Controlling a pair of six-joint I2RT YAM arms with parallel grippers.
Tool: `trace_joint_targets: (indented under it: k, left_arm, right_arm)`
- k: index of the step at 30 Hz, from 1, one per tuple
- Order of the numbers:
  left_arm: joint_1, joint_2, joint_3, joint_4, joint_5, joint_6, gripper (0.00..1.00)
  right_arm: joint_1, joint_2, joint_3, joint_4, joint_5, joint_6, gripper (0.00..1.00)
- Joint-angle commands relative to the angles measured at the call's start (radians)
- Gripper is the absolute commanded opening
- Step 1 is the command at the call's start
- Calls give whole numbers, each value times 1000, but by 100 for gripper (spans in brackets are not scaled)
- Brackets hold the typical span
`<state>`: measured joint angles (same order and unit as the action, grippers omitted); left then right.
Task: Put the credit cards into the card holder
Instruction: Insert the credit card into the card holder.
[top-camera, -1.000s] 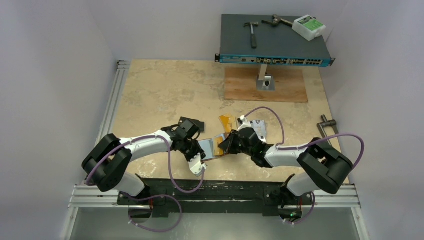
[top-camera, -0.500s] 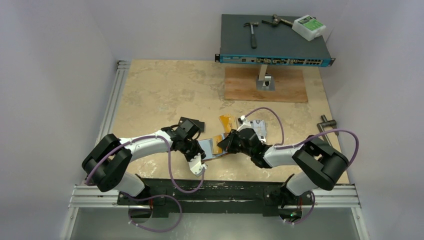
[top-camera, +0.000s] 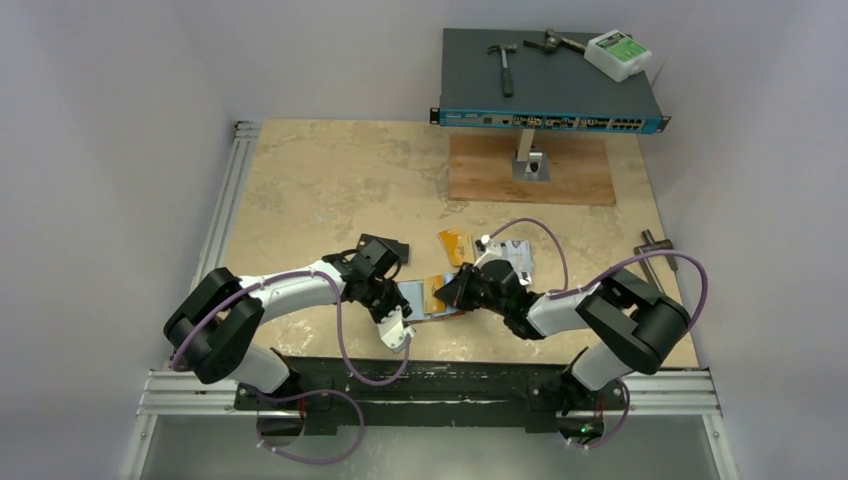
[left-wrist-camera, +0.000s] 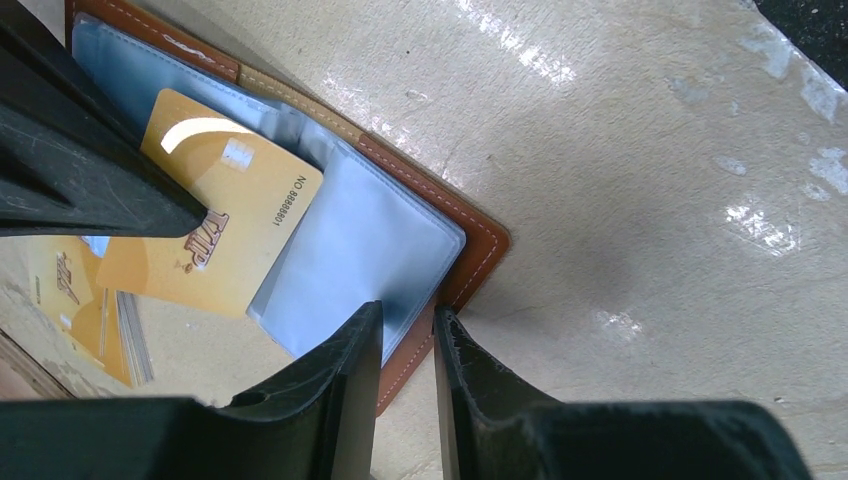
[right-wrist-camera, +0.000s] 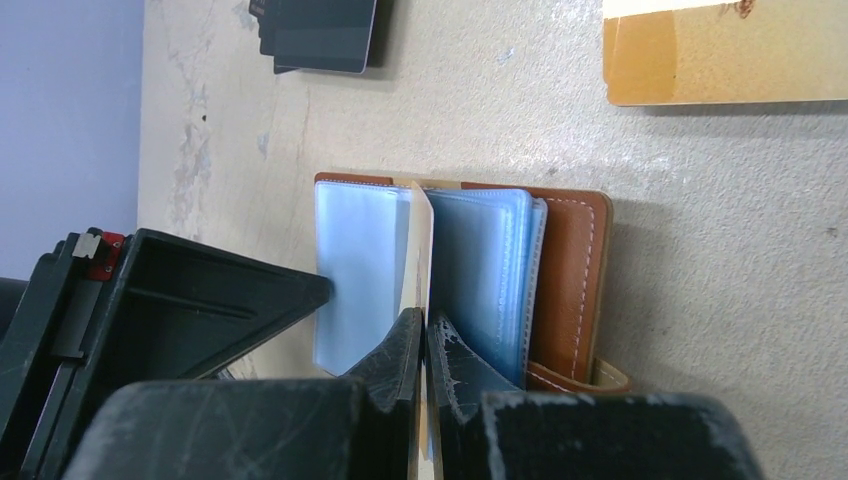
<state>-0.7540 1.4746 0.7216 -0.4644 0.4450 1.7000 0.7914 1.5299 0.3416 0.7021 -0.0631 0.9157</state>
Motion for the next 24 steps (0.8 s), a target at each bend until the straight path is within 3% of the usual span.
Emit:
trace_joint_targets:
  k: [1, 24]
  left_arm:
    - [-10, 19, 2, -51, 26, -26, 25]
    - [-25, 18, 15, -51, 28, -59, 24]
  right_arm:
    - [8, 46, -33, -14, -48, -47, 0]
    - [8, 136, -72, 108, -127, -27, 0]
